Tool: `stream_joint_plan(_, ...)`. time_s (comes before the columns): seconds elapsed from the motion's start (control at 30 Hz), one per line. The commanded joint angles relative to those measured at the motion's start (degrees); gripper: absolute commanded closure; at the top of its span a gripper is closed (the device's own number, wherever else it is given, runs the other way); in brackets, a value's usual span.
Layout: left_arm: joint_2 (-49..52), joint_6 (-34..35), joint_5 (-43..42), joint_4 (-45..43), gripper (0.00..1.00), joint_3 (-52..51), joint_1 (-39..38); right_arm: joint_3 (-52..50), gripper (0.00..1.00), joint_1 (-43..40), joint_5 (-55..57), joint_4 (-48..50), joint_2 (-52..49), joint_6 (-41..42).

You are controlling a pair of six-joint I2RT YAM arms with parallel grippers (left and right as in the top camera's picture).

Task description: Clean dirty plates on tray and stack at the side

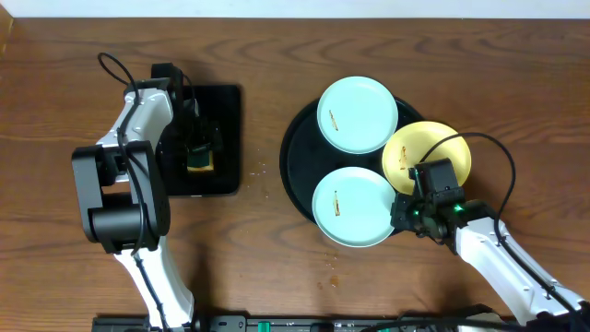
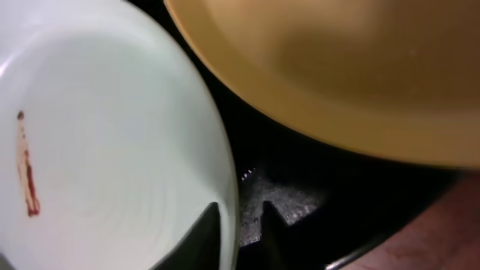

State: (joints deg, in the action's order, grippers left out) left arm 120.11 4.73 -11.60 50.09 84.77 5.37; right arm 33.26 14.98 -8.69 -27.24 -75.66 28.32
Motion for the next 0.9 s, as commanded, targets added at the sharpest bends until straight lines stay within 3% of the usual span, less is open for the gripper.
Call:
stream_joint_plan(0.0,-1.07,0.50,0.33,0.07,0.07,-0.50,-0.02,-0.33,0.89,0.50,-0.22,0.04,-0.33,1.05)
stream_joint_plan(0.13,-1.07,0.50,0.33,0.09,0.07,-0.50,-0.02,-0.37,0.89,0.48,0.33,0.81,-1.55,1.01)
stream_joint_plan(0.27,-1.07,0.50,0.33,0.17,0.07,-0.50,-0.02,-0.37,0.99,0.46,1.64,5.35,-2.10,1.01)
stream_joint_plan(0.47,-1.07,0.50,0.33,0.22,0.07,-0.50,-0.02,-0.37,0.99,0.44,7.63,12.33,-2.12,1.01)
stream_joint_plan(0.8,-1.07,0.50,0.35,-0.22,0.07,-0.50,-0.02,-0.37,0.99,1.20,9.18,10.34,-3.74,1.03)
stream_joint_plan(0.87,-1.07,0.48,0.35,-0.17,0.07,-0.50,-0.02,-0.37,0.95,1.27,8.24,10.34,-3.74,1.03)
